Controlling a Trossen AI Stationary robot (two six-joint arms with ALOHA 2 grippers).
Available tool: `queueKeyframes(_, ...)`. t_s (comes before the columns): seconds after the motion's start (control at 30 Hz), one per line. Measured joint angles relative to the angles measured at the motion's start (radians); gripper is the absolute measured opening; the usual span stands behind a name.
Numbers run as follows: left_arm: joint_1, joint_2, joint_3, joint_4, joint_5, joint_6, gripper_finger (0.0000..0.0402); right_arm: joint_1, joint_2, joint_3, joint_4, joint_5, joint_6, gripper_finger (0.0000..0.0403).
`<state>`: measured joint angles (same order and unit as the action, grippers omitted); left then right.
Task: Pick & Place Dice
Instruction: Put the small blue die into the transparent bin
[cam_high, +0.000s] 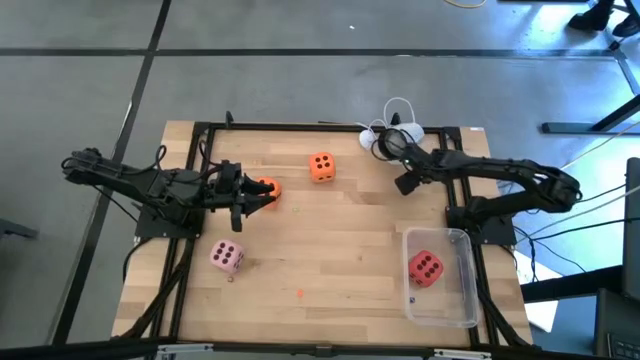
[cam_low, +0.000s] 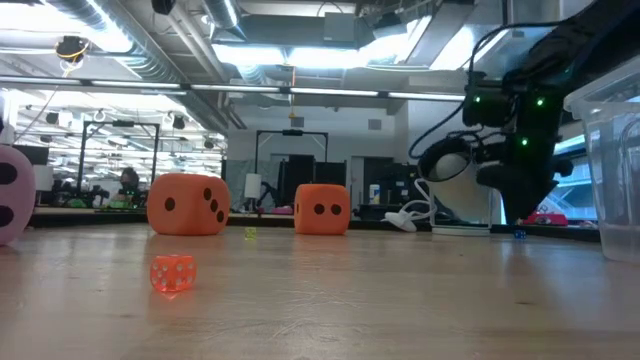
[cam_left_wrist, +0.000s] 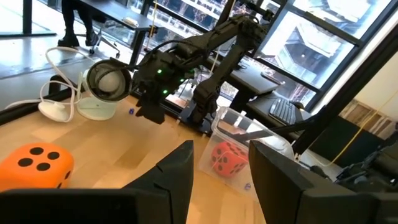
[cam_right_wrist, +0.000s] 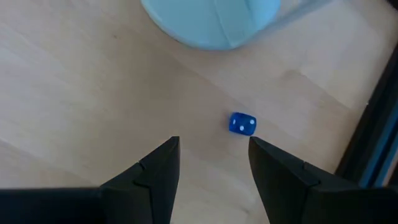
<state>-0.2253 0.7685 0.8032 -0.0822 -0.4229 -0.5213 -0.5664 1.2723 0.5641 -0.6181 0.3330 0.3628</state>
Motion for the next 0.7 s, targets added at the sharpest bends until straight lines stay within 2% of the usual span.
queueKeyframes(0.33,0.0,0.0,0.0,0.002,0.0,-0.015,0.0148,-0.029,0.081,0.0,0.046,0.043,-0.035,0.019)
queueKeyframes(0.7,0.0,0.0,0.0,0.004,0.002,-0.045,0.0148,-0.1,0.117,0.0,0.095,-0.012,-0.118,0.019)
